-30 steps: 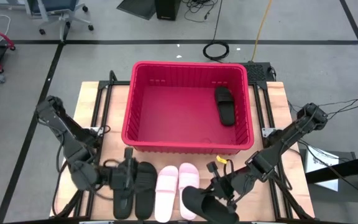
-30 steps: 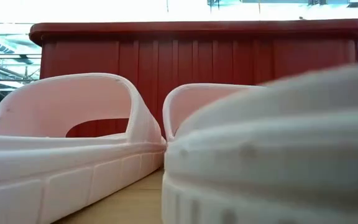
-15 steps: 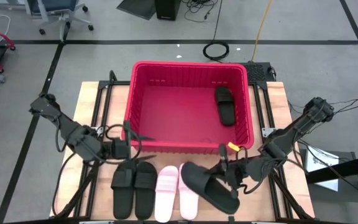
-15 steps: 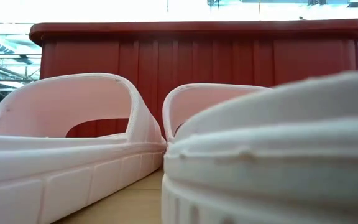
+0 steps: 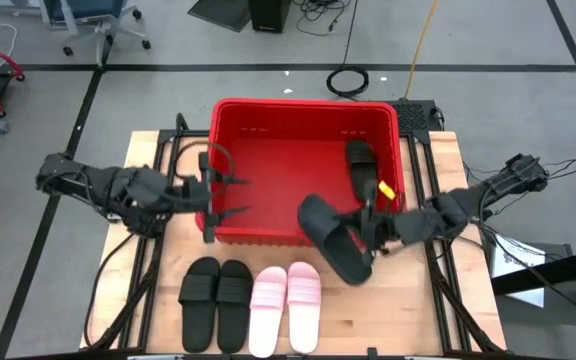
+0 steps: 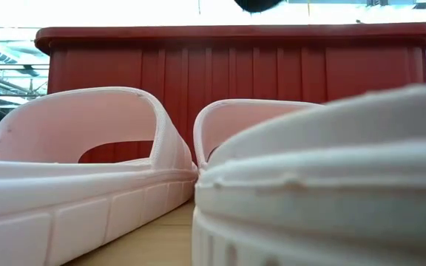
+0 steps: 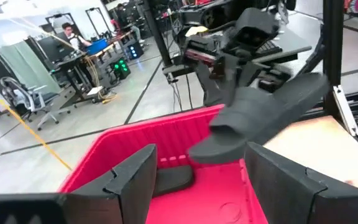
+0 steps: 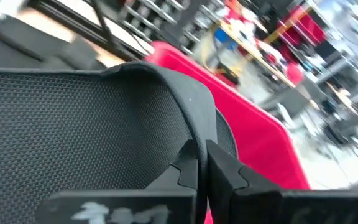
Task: Pick and place slides into bin
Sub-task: Put the black slide into the red organizer bin
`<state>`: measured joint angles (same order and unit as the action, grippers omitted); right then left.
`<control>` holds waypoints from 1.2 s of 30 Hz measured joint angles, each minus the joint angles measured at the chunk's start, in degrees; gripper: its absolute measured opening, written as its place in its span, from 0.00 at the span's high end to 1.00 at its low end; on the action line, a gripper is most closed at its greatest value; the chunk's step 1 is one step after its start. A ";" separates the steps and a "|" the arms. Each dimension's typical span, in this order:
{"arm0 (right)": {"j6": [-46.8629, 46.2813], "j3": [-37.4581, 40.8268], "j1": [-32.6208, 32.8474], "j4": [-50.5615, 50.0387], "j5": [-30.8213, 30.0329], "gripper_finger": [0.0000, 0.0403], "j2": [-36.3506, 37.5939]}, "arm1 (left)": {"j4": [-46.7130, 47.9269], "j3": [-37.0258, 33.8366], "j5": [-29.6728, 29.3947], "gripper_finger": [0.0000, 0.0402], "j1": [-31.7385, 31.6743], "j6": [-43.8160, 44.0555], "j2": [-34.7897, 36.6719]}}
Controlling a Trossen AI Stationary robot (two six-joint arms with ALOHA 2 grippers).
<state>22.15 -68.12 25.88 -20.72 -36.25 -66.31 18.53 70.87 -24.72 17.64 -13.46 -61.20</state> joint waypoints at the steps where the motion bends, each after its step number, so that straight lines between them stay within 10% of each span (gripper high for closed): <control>1: 0.25 0.00 -1.50 -0.33 0.06 1.00 0.55 | 0.27 0.00 1.73 0.38 -1.57 -0.24 0.45; 15: 2.53 0.00 -19.73 -4.65 6.35 1.00 6.16 | 4.31 0.00 16.87 0.38 -19.63 0.60 5.93; 36: -1.42 0.97 -33.33 -16.84 6.34 1.00 5.62 | 4.99 0.02 19.11 0.38 -30.44 1.29 5.26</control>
<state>20.73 -67.15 -7.45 -37.56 -29.91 -60.69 23.52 70.89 -5.60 -12.80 -12.16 -55.94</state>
